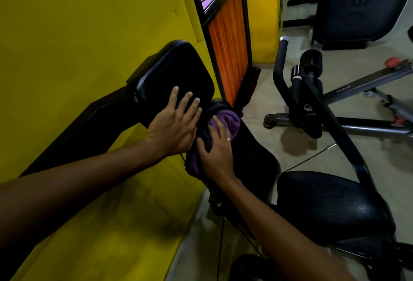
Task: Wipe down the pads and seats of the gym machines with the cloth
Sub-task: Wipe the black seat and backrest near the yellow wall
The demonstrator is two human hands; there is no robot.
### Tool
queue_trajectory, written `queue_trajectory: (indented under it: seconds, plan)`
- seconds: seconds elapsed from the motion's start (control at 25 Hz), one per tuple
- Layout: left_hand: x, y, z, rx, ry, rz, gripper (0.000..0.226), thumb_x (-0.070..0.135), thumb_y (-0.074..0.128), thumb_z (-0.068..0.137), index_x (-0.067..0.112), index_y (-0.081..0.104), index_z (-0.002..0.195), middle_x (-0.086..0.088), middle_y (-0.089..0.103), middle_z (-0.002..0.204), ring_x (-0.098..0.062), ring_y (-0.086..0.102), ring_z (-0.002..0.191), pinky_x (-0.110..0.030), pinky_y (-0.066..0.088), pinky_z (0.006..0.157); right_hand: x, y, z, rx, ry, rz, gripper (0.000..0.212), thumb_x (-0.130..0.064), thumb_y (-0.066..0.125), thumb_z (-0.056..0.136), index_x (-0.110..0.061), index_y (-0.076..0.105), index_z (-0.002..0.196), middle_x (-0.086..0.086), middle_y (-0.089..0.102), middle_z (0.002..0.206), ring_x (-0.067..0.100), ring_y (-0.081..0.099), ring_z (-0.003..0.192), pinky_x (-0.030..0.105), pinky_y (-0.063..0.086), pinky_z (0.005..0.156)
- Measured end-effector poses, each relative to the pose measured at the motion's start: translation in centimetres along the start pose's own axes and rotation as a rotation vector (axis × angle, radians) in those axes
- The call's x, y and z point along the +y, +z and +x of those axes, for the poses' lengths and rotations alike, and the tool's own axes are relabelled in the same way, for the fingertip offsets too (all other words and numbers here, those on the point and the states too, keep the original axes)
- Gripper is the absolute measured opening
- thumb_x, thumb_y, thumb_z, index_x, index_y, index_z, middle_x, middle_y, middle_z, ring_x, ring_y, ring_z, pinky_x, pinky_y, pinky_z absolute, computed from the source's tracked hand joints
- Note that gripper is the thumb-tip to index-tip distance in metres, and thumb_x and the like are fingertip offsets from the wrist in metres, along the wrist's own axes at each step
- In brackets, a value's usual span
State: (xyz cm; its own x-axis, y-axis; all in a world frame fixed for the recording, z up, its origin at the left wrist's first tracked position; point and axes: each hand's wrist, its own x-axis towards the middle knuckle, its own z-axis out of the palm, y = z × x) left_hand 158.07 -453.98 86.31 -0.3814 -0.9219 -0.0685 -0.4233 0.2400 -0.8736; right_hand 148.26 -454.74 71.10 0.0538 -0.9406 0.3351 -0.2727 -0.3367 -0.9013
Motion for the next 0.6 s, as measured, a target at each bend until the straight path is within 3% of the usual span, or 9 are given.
queue_trajectory:
  seconds: [0.08, 0.16, 0.24, 0.32, 0.44, 0.52, 0.6]
  plan:
    - [0.1, 0.0, -0.1, -0.002, -0.005, 0.007, 0.066, 0.04, 0.006, 0.103, 0.007, 0.017, 0.159, -0.019, 0.015, 0.165, -0.043, 0.013, 0.151, -0.069, 0.001, 0.117, 1.3, -0.5, -3.3, -0.012, 0.028, 0.074, 0.063, -0.05, 0.047, 0.098, -0.018, 0.04, 0.152, 0.0, 0.031, 0.162, 0.021, 0.025, 0.151, 0.032, 0.026, 0.119]
    - [-0.1, -0.1, -0.1, -0.007, -0.005, 0.005, 0.065, 0.04, 0.007, 0.103, 0.008, 0.019, 0.158, -0.018, 0.016, 0.165, -0.043, 0.014, 0.151, -0.069, 0.002, 0.117, 3.5, -1.0, -2.3, -0.015, 0.173, 0.157, 0.067, -0.051, 0.045, 0.1, -0.017, 0.032, 0.156, 0.004, 0.03, 0.163, 0.02, 0.028, 0.15, 0.03, 0.028, 0.116]
    - [-0.1, -0.3, -0.1, -0.004, -0.009, 0.003, 0.065, 0.04, 0.008, 0.103, 0.008, 0.02, 0.158, -0.018, 0.017, 0.165, -0.043, 0.015, 0.151, -0.069, 0.003, 0.117, 4.5, -1.4, 1.1, 0.019, 0.392, 0.21, 0.064, -0.043, 0.05, 0.102, -0.013, 0.032, 0.155, 0.007, 0.031, 0.161, 0.025, 0.03, 0.149, 0.035, 0.028, 0.118]
    - [-0.1, -0.5, -0.2, -0.009, -0.003, -0.004, 0.065, 0.04, 0.008, 0.103, 0.009, 0.02, 0.158, -0.018, 0.017, 0.165, -0.043, 0.015, 0.151, -0.069, 0.004, 0.118, 3.1, -1.3, 3.5, 0.06, 0.486, 0.196, 0.061, -0.04, 0.057, 0.099, -0.013, 0.04, 0.151, 0.007, 0.034, 0.157, 0.029, 0.032, 0.146, 0.044, 0.029, 0.12]
    - [-0.1, -0.4, -0.2, -0.02, 0.007, 0.009, 0.066, 0.041, 0.006, 0.103, 0.009, 0.016, 0.159, -0.018, 0.014, 0.165, -0.043, 0.013, 0.152, -0.069, 0.005, 0.118, -1.4, 0.2, 1.0, 0.014, 0.202, 0.02, 0.059, -0.043, 0.058, 0.095, -0.017, 0.045, 0.146, 0.005, 0.031, 0.161, 0.031, 0.026, 0.149, 0.043, 0.025, 0.122]
    - [-0.1, -0.4, -0.2, -0.017, 0.007, 0.015, 0.066, 0.042, 0.005, 0.103, 0.009, 0.017, 0.159, -0.018, 0.014, 0.165, -0.042, 0.013, 0.152, -0.068, 0.005, 0.118, -1.9, 0.1, -2.8, -0.032, -0.027, -0.055, 0.057, -0.044, 0.056, 0.094, -0.023, 0.046, 0.147, -0.001, 0.029, 0.163, 0.025, 0.021, 0.153, 0.028, 0.015, 0.122]
    - [-0.1, -0.4, -0.2, -0.014, -0.001, 0.006, 0.066, 0.042, 0.007, 0.103, 0.009, 0.018, 0.159, -0.018, 0.015, 0.165, -0.042, 0.014, 0.152, -0.068, 0.005, 0.118, 0.3, -0.8, -4.6, -0.057, -0.059, -0.024, 0.055, -0.045, 0.056, 0.094, -0.032, 0.045, 0.146, -0.005, 0.025, 0.164, 0.012, 0.02, 0.152, 0.013, 0.014, 0.116]
